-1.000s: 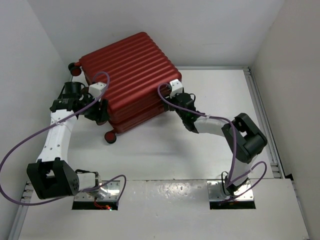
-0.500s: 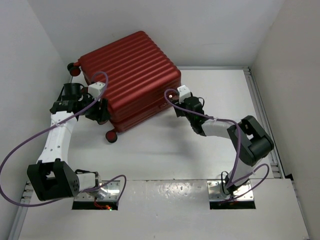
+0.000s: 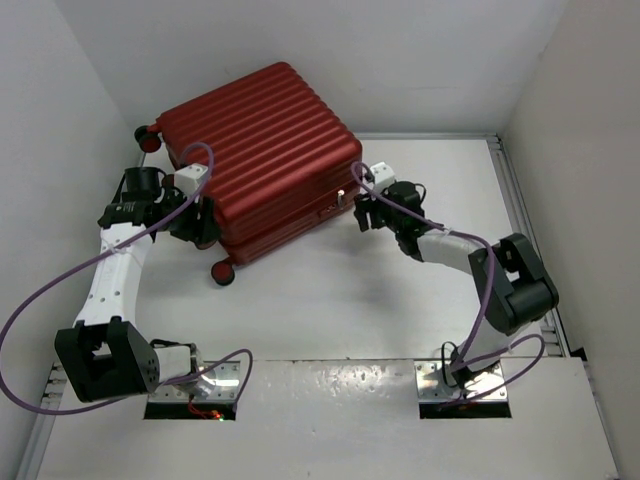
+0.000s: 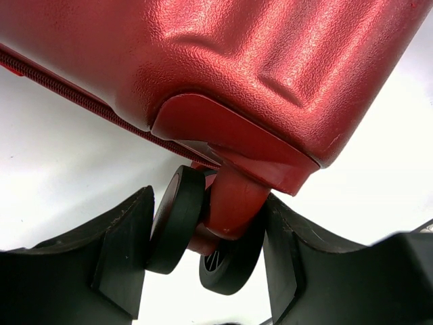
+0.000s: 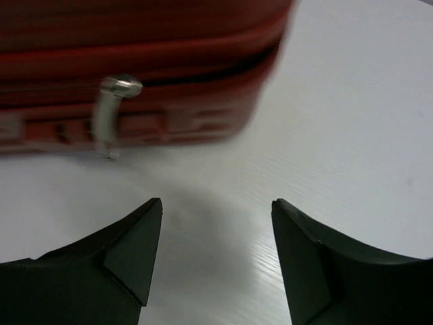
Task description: Pack the luggage
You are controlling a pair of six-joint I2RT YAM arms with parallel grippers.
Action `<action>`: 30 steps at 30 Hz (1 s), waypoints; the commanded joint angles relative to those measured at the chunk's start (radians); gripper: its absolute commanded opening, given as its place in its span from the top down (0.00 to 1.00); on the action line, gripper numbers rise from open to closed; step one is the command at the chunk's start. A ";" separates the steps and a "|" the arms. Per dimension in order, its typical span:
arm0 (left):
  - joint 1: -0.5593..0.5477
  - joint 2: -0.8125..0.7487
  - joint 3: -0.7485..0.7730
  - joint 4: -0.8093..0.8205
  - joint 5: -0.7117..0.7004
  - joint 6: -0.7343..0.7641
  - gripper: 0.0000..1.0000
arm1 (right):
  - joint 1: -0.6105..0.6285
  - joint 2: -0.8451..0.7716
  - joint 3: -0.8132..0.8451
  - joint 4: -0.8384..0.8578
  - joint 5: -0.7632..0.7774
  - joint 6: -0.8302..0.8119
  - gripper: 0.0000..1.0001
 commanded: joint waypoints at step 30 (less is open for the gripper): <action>0.103 0.054 -0.076 0.101 -0.157 -0.116 1.00 | 0.159 0.161 0.348 -0.245 0.177 -0.029 0.45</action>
